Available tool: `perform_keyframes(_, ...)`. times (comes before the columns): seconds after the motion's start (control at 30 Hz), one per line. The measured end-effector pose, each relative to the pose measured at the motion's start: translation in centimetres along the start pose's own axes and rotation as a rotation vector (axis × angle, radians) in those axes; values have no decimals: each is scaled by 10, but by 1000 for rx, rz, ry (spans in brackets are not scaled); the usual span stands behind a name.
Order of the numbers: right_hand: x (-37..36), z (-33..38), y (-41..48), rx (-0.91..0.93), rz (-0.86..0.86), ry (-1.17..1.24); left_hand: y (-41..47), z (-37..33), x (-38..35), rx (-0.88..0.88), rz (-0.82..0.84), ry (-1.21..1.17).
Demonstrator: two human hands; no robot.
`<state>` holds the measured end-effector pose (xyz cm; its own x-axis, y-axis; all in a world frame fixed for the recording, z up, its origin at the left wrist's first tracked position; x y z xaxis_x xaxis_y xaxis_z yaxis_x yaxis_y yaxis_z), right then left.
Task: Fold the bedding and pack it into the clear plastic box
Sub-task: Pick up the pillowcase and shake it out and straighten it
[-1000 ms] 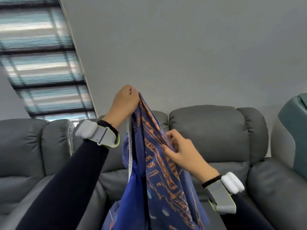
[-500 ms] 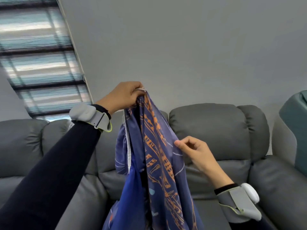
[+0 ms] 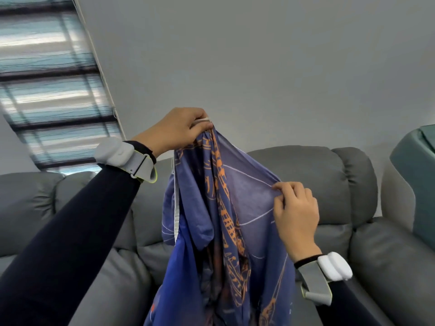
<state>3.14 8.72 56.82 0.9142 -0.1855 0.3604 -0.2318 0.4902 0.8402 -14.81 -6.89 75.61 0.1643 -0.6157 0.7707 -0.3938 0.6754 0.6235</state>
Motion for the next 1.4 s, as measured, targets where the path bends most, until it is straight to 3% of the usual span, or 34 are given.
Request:
perform_keyframes(0.13, -10, 2, -4, -4, 54, 84, 4, -9, 0, -26, 9, 5)
perform_keyframes(0.23, -26, 13, -17, -29, 270, 164, 7, -15, -1, -15, 19, -2)
perform_keyframes(0.37, -46, 28, -35, -14, 548, 74, 8, -23, -8, -33, 61, -22)
perform_keyframes(0.57, -60, 62, -15, -404, 820, 828, 1, -33, -22, -65, 188, -116)
perform_keyframes(0.7, -58, 65, -9, -429, 890, 910, -1, -22, -21, -47, 155, -93)
perform_keyframes(0.8, -58, 62, -12, -379, 894, 846, 0, -15, -18, -41, 144, -90)
perform_keyframes(1.07, -49, 75, 6, -399, 872, 1102, 0, -17, -21, -49, 154, -104)
perform_keyframes(1.33, -37, 58, 5, -90, 389, 466, -1, -18, -18, -41, 137, -92)
perform_keyframes(1.4, -39, 48, -13, -116, 320, 314, 1, -19, -18, -35, 132, -97)
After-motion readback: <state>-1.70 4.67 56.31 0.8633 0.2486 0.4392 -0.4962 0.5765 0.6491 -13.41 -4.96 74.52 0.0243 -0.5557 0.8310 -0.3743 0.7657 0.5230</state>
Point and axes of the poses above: each hand's wrist, its own y-axis towards the middle knuckle, its own x-axis out of the back of the hand, z = x × y, the point moved 6 cm from there along y, towards the middle knuckle, and after that the axes turned 7 degrees about -z, right-handed, at the moved point
